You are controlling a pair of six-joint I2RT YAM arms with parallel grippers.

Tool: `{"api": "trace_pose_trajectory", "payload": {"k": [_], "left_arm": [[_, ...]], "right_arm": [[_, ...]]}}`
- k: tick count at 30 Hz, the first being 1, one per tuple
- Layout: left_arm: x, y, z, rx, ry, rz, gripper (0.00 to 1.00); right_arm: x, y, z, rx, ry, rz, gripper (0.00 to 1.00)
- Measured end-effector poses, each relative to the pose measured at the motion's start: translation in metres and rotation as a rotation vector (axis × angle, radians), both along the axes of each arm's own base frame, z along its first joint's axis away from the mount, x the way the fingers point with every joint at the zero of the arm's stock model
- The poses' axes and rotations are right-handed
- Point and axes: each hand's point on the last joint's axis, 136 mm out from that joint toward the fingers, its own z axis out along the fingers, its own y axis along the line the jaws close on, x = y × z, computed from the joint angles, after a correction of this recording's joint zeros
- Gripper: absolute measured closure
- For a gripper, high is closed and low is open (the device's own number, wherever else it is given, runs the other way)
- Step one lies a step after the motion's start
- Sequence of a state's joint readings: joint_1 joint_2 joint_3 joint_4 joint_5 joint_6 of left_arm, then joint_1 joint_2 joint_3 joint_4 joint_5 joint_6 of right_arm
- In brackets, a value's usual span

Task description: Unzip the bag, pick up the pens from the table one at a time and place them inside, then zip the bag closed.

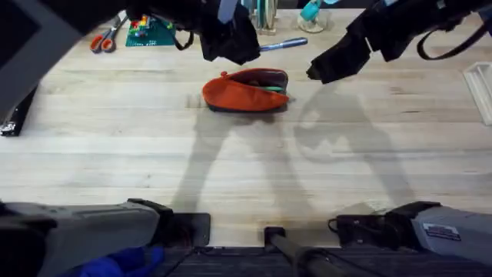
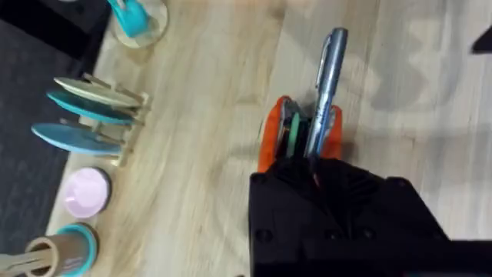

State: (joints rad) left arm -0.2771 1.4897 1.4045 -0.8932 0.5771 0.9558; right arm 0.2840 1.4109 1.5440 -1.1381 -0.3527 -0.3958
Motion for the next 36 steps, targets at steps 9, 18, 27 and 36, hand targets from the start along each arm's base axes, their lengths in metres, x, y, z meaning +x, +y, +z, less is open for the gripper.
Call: {"api": "trace_pose_trajectory", "payload": {"k": [9,18,27,36], "left_arm": [[0.002,0.005,-0.019,0.053,0.042,0.011,0.959],[0.006,0.006,-0.041,0.089,0.09,-0.005,0.959],[0.008,0.008,-0.055,0.127,0.099,-0.028,0.959],[0.002,0.012,-0.076,0.157,0.115,-0.045,0.959]], "right_arm": [[0.0,0.0,0.0,0.0,0.0,0.0,0.005],[0.0,0.0,0.0,0.0,0.0,0.0,0.005],[0.0,0.0,0.0,0.0,0.0,0.0,0.005],[0.0,0.0,0.0,0.0,0.0,0.0,0.005]]}}
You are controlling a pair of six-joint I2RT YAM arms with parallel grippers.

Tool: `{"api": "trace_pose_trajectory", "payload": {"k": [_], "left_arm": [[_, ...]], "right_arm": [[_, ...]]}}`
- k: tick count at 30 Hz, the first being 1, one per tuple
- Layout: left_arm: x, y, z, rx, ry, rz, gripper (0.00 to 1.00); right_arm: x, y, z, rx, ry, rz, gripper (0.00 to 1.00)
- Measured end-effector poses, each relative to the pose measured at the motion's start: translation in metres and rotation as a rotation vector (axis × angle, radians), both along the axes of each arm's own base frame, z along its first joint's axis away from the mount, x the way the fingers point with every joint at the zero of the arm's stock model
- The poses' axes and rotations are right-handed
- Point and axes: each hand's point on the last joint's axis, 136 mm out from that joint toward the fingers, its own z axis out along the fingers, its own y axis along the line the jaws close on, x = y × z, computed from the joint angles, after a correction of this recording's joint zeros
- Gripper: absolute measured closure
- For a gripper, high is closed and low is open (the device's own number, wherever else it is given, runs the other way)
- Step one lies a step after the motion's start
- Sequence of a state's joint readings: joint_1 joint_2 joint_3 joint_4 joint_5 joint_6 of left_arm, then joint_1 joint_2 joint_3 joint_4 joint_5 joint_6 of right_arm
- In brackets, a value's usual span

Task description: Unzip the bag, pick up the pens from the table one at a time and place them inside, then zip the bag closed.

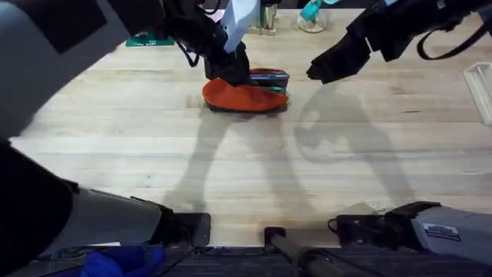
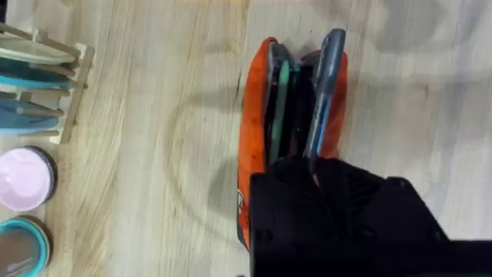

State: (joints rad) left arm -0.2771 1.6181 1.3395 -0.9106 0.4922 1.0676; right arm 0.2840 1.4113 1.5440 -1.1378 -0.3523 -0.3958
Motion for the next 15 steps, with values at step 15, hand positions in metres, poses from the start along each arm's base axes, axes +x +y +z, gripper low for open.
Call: {"api": "trace_pose_trajectory", "payload": {"k": [15], "left_arm": [[0.014,-0.004,-0.03,0.032,0.01,-0.028,0.959]], "right_arm": [[0.0,0.0,0.0,0.0,0.0,0.0,0.006]]}}
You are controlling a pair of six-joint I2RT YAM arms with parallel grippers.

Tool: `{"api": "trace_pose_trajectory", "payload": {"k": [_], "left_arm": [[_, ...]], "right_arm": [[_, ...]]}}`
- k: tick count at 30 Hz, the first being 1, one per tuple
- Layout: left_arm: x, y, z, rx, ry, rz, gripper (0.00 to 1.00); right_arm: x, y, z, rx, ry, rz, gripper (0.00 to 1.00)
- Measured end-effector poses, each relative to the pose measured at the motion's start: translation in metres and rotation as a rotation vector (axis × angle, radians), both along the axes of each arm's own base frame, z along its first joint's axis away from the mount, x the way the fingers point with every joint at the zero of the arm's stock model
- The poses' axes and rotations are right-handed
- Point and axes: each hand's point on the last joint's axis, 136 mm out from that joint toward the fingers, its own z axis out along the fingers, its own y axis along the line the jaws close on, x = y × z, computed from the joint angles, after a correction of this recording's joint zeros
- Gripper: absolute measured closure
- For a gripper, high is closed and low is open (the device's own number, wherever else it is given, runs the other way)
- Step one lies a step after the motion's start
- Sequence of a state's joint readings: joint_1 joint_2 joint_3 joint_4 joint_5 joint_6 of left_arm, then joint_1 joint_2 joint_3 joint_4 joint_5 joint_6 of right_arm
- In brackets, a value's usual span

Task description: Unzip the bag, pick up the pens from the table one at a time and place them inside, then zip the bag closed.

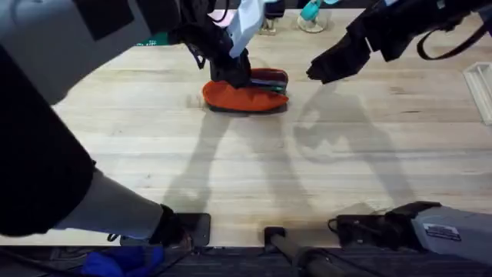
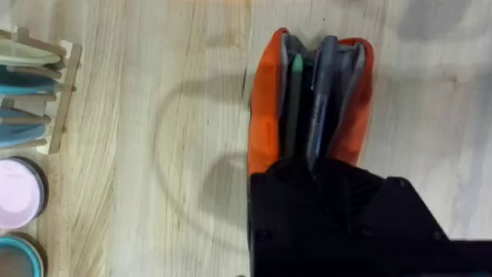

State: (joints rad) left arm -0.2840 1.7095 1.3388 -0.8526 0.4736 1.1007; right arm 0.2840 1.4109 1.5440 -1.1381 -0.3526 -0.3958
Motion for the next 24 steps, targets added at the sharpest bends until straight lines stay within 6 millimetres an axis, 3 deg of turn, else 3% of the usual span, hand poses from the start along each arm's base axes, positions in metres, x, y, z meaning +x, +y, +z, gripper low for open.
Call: {"api": "trace_pose_trajectory", "payload": {"k": [10,24], "left_arm": [[0.005,-0.006,-0.013,0.006,0.002,-0.016,0.959],[0.005,-0.006,-0.013,0.006,0.002,-0.016,0.959]], "right_arm": [[0.0,0.0,0.0,0.0,0.0,0.0,0.006],[0.0,0.0,0.0,0.0,0.0,0.0,0.006]]}}
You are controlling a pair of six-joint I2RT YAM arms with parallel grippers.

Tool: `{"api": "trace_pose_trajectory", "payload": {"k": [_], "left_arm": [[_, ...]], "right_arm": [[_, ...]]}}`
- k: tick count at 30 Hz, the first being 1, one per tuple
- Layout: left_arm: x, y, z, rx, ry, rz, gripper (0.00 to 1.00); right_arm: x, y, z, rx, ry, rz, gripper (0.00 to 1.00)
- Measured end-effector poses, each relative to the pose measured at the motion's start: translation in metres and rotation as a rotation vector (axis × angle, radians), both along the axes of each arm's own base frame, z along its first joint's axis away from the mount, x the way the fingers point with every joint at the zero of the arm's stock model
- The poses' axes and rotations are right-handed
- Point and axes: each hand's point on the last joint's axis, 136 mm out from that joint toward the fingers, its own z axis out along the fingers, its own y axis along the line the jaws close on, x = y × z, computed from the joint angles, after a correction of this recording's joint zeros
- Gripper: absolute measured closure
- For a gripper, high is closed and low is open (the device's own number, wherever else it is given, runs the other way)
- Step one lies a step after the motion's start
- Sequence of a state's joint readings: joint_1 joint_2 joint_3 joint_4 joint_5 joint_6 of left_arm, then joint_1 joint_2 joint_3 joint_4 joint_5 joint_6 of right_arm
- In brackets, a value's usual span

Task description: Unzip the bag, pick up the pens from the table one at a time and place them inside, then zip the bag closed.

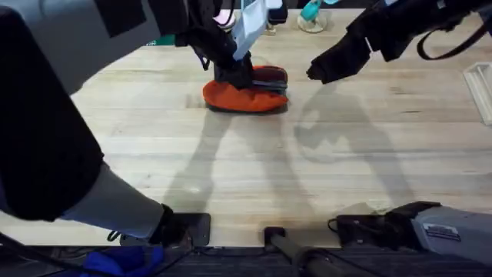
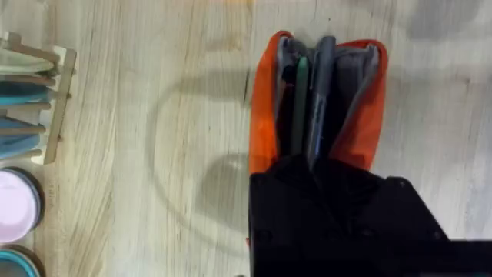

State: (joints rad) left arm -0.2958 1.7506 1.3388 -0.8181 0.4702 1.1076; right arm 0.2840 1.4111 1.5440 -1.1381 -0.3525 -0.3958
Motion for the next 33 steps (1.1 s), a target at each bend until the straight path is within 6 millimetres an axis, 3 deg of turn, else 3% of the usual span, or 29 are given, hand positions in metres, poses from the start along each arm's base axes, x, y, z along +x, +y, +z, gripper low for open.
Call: {"api": "trace_pose_trajectory", "payload": {"k": [2,3,8,9,27,33], "left_arm": [[0.0,0.0,0.0,0.0,0.0,-0.001,0.955],[0.0,0.0,0.0,0.001,-0.002,-0.005,0.859],[-0.001,0.0,0.0,0.002,0.001,-0.007,0.114],[-0.001,0.0,0.0,0.001,0.003,-0.005,0.04],[-0.003,0.0,-0.001,0.003,0.009,-0.005,0.009],[-0.006,0.001,0.014,-0.006,-0.021,-0.006,0.01]], "right_arm": [[0.0,0.0,0.0,0.0,0.0,0.0,0.005],[0.0,0.0,0.0,0.0,0.0,0.0,0.005],[0.0,0.0,0.0,0.0,0.0,0.0,0.005],[0.0,0.0,0.0,0.0,0.0,0.0,0.005],[0.0,0.0,0.0,0.0,0.0,0.0,0.005],[0.0,0.0,0.0,0.0,-0.001,0.0,0.005]]}}
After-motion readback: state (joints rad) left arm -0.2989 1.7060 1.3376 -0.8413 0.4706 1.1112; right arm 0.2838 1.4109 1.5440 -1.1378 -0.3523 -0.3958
